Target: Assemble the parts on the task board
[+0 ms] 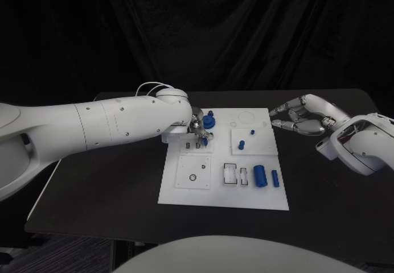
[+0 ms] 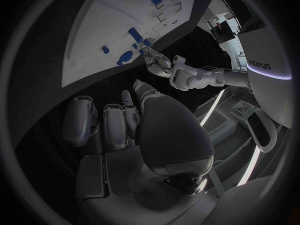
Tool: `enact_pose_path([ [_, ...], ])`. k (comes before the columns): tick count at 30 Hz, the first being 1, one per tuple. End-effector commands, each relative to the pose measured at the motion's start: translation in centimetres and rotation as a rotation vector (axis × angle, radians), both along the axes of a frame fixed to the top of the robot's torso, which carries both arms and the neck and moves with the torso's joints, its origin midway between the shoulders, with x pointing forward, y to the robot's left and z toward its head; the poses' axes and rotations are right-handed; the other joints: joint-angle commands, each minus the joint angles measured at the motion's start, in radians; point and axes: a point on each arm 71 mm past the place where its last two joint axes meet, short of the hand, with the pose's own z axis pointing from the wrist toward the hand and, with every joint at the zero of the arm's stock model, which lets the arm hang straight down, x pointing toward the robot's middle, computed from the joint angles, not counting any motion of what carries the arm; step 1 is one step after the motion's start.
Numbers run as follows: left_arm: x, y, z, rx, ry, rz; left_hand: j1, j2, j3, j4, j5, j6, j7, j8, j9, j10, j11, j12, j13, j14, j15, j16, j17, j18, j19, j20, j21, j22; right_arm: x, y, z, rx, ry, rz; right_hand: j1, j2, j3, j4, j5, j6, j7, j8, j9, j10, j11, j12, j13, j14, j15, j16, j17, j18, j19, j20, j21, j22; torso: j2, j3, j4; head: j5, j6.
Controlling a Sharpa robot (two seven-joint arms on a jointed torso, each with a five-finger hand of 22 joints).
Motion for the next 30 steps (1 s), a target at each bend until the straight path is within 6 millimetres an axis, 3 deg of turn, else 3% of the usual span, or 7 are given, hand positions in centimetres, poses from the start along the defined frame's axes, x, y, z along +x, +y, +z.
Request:
enact_pose_path([
  [1,-0.13,-0.29,-0.13,-0.008,0.009,-0.025,-0.005,-0.002,0.001,-0.009,0.005,0.007,0.0,-0.008,-0.002,0.105,-0.002,0.004,0.263,0.106,-0.003,0.003,0.263,0.015,0.001,-0.006,-0.006,0.109,-0.02,0.0,-0.21,-0.009,0.017,-0.009,-0.007,-0.001,0.0,0.008,0.003,0.01,0.0,0.005,-0.001,0.007,-0.001,0.002,-0.002,0.022,0.002,0.002,-0.001,0.003,0.003,0.0,0.003,0.058,0.0,-0.0004,0.001,0.0,0.0],
  [30,-0.33,-0.5,-0.3,-0.009,0.02,-0.04,-0.036,-0.008,-0.018,0.006,-0.026,0.024,0.004,-0.045,0.001,0.105,0.002,0.004,0.263,0.106,0.0,0.003,0.263,0.016,-0.001,-0.003,-0.012,0.104,0.15,-0.11,-0.37,-0.018,0.033,-0.015,-0.013,0.002,0.0,0.014,-0.005,0.01,0.001,0.004,-0.003,0.005,-0.001,0.001,-0.005,0.021,0.002,0.0,-0.003,0.004,0.002,-0.001,-0.001,0.057,0.0,-0.0004,0.0009,0.0,0.0],
])
